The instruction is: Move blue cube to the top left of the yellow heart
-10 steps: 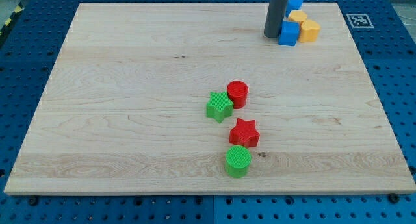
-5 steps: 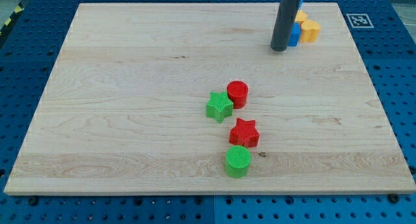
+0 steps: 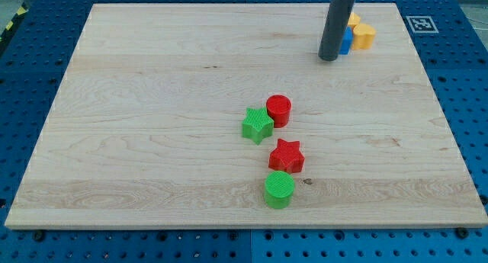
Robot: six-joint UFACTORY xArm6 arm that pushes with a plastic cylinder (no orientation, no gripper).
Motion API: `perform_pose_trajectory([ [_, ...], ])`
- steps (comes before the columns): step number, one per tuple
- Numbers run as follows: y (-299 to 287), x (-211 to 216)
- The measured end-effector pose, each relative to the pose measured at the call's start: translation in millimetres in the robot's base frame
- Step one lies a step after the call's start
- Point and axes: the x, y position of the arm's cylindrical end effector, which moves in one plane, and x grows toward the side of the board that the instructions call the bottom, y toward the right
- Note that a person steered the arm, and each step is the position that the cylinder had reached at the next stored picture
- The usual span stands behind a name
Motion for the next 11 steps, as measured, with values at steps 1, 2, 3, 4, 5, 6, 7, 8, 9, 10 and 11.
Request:
perform_pose_trajectory([
  [1, 0.0, 0.0],
  [2, 0.0, -0.7],
  [3, 0.0, -6.2],
  [4, 0.0, -20.0],
  [5, 0.0, -31.8],
  [6, 0.0, -42.9],
  [7, 0.0, -55.9],
  [8, -0.1, -71.4],
  [9, -0.1, -90.2],
  [10, -0.1, -108.5],
  [11, 0.0, -128.0],
])
